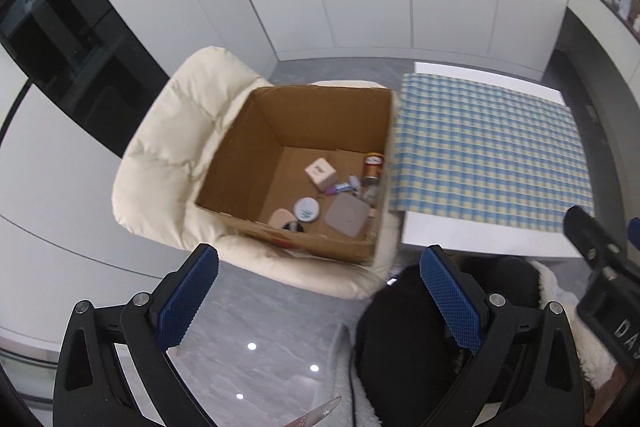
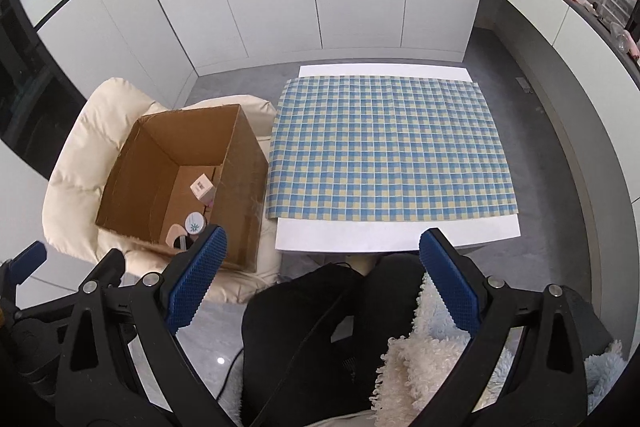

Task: Organize objects

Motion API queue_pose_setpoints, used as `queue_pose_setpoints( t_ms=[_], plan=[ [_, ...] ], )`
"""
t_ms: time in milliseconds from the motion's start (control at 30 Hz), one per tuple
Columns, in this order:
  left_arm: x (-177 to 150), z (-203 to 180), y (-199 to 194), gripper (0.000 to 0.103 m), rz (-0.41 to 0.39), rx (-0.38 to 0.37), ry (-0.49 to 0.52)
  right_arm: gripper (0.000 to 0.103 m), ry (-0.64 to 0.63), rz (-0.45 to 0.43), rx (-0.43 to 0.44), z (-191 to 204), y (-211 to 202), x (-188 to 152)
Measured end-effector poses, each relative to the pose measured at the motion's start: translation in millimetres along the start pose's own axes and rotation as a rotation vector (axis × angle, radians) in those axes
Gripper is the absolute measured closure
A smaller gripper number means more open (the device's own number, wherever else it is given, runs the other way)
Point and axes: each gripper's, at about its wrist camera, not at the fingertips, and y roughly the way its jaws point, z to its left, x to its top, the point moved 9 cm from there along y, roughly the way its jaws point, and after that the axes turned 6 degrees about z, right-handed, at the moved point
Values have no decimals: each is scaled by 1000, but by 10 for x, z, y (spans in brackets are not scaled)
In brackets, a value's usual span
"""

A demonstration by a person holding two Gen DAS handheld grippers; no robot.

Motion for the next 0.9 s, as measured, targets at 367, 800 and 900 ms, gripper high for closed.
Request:
queue_pose_setpoints(
  t_ms=[367,800,900],
  plan=[
    [-138,-33,-177,2,-9,-65,-54,4,-13,-37,-9,-144,-253,-175],
    [-160,-156,-254,2,-32,-55,-23,4,-16,-38,-9,-181,-293,-247],
    [-164,-162,-257,2,-33,-60,-23,4,-15,-38,-6,-186,-293,-251]
  ],
)
